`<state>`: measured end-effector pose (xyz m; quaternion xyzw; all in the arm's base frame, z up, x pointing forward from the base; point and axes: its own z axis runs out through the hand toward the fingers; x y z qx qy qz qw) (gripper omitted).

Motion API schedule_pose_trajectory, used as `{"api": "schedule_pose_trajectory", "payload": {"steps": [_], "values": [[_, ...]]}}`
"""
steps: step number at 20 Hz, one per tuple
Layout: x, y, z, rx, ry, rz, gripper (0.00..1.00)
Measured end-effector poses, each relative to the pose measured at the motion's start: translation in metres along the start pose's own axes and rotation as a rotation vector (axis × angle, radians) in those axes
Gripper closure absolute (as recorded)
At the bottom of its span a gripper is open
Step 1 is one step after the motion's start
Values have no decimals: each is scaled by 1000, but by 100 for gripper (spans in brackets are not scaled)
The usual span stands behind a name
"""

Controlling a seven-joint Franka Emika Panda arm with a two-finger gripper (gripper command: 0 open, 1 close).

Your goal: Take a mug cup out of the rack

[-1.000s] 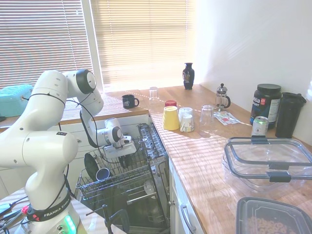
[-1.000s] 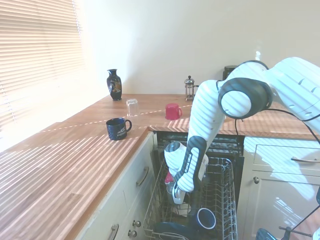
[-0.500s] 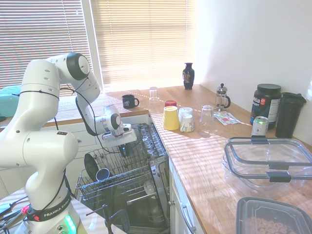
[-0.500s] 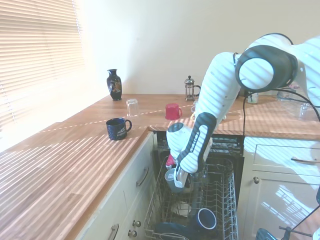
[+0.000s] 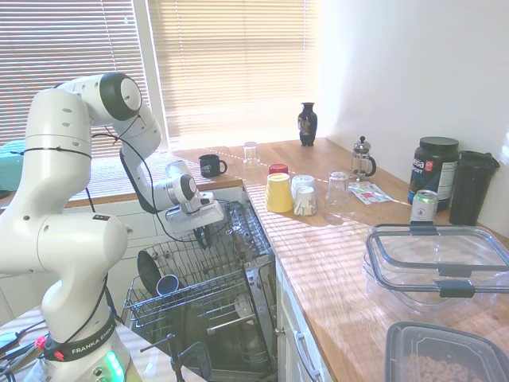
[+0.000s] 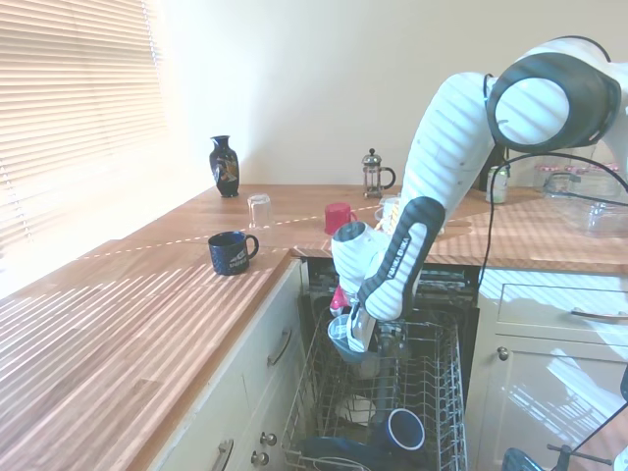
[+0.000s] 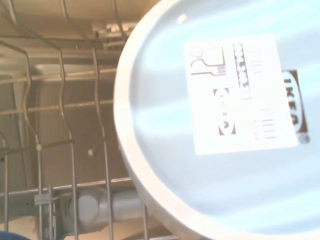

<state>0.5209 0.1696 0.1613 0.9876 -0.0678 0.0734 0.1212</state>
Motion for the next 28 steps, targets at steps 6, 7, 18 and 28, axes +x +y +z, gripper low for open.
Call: {"api": "schedule_pose_trajectory", "payload": {"steps": [6, 7, 18, 28], "values": [[0, 2, -28, 17, 11, 8, 100], [2, 5, -35, 20, 12, 12, 100], [27, 55, -113, 53, 54, 77, 100], [55, 130, -122, 99, 22, 218, 100]]}}
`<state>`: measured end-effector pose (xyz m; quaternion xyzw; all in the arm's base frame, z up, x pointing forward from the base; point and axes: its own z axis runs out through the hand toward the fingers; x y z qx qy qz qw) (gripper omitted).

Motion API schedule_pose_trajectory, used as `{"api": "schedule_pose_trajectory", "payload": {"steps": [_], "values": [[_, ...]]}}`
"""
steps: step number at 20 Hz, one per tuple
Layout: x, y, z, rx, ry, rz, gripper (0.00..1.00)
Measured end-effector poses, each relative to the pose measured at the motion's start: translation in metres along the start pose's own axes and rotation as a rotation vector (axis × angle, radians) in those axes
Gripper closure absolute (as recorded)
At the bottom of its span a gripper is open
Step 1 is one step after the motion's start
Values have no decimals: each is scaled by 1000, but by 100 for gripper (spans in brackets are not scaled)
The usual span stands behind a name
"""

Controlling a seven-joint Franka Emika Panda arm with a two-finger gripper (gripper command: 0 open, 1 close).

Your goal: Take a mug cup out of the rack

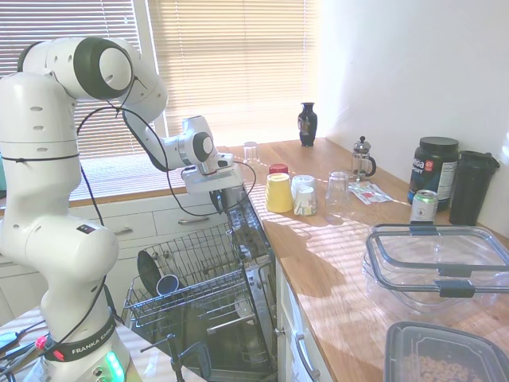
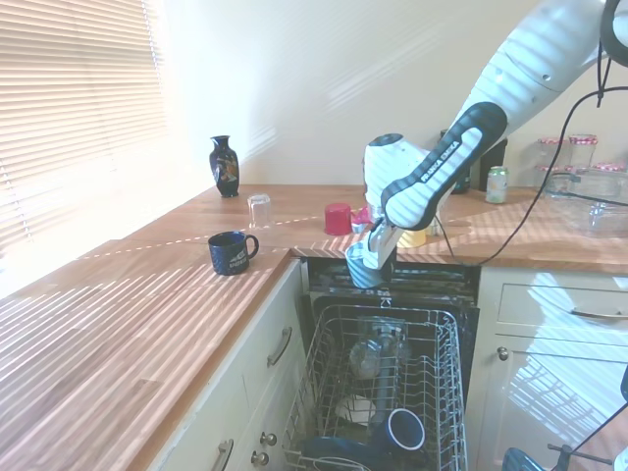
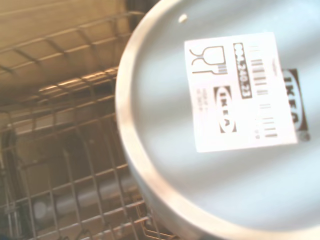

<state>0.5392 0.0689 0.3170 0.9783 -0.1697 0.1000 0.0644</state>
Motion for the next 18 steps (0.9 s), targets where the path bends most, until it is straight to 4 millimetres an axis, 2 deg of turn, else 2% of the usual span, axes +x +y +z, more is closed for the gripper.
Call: {"api": "schedule_pose_trajectory", "payload": {"steps": [3, 6, 13, 18], "values": [[13, 19, -4, 9, -2, 39, 100], [26, 27, -13, 16, -9, 67, 100], [61, 28, -47, 14, -31, 122, 100], [88, 18, -42, 8, -65, 145, 100]]}}
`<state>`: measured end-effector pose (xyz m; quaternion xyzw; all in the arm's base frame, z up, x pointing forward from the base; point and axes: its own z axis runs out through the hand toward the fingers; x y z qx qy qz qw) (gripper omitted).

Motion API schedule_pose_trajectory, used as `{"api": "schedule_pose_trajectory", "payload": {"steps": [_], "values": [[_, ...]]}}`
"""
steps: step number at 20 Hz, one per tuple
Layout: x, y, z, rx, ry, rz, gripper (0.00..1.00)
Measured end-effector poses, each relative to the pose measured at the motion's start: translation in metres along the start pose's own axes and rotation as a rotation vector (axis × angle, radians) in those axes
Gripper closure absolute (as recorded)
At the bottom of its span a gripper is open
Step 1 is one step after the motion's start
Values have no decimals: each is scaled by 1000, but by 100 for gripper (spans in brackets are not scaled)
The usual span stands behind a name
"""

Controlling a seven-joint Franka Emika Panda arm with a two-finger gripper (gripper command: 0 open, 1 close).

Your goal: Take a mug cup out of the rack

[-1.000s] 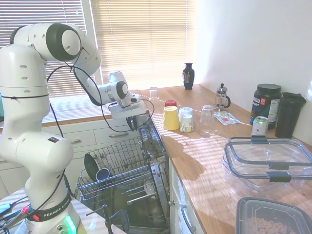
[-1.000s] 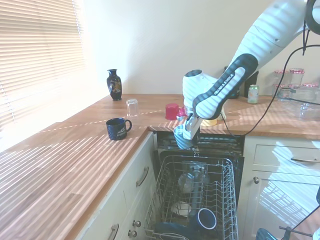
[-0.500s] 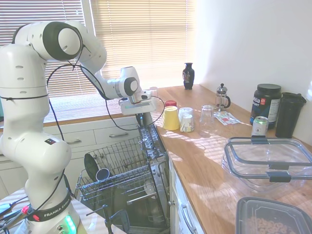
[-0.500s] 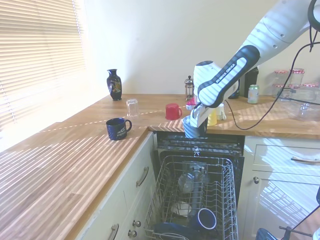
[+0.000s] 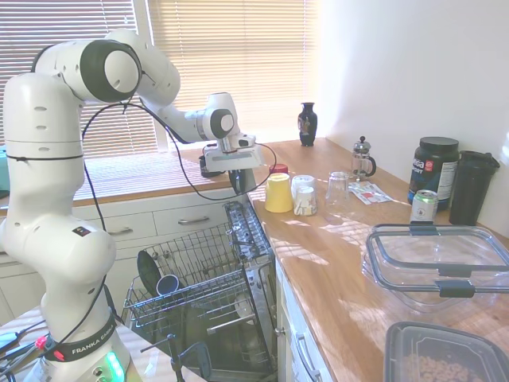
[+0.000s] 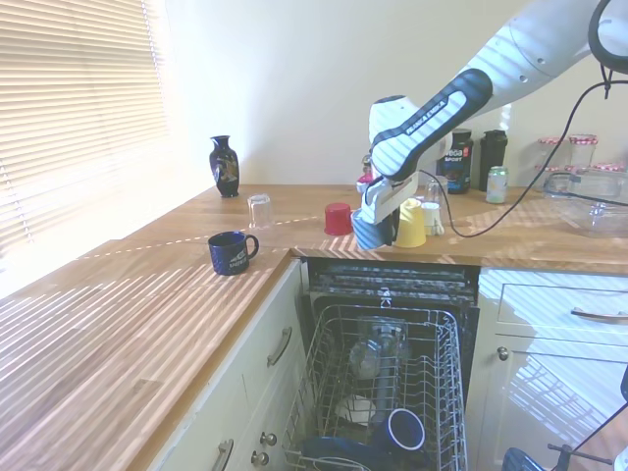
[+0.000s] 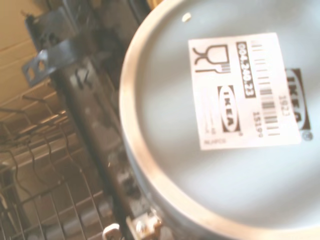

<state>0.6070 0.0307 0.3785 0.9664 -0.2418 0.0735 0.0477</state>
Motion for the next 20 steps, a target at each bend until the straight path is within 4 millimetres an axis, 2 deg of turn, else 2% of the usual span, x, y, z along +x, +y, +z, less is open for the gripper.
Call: {"api": "schedule_pose_trajectory", "payload": {"steps": [3, 7, 13, 20], "values": [[14, -7, 11, -9, -23, 11, 100], [30, -3, 18, -17, -43, 21, 100], [41, 9, 27, -31, -61, 24, 100], [55, 1, 36, -49, -79, 8, 100]]}}
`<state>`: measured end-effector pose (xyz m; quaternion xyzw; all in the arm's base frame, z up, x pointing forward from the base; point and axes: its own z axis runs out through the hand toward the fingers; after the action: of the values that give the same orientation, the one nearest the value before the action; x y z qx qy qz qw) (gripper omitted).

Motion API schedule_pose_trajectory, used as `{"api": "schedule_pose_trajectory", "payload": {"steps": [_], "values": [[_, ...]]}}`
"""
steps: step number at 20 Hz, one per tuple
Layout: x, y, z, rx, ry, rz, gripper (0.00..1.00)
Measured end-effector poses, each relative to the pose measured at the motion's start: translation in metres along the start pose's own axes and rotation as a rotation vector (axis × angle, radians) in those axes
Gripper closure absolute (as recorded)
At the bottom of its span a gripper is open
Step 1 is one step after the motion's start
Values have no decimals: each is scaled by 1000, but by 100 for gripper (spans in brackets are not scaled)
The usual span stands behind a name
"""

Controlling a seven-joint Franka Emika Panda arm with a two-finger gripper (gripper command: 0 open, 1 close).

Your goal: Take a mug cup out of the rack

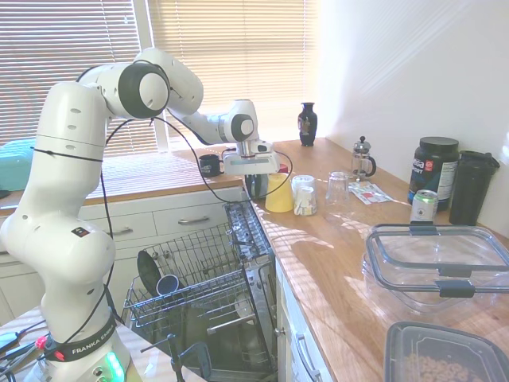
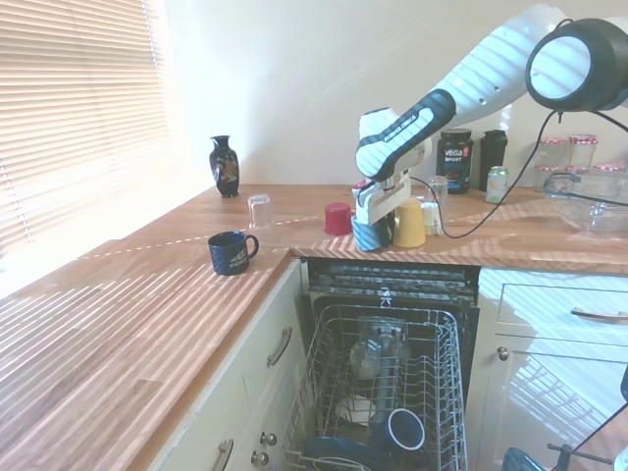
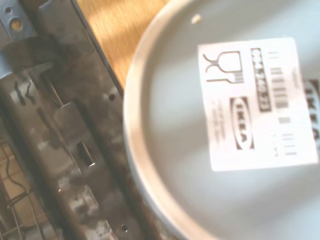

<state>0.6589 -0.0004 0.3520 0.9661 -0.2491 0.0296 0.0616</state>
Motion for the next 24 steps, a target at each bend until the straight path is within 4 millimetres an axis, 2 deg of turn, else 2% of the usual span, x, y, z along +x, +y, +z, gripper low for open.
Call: {"api": "schedule_pose_trajectory", "payload": {"steps": [5, 6, 24], "values": [[13, -8, 9, -16, -2, -32, 100], [14, -10, 11, -19, -2, -38, 0], [21, -3, 7, -45, -4, 19, 0]]}}
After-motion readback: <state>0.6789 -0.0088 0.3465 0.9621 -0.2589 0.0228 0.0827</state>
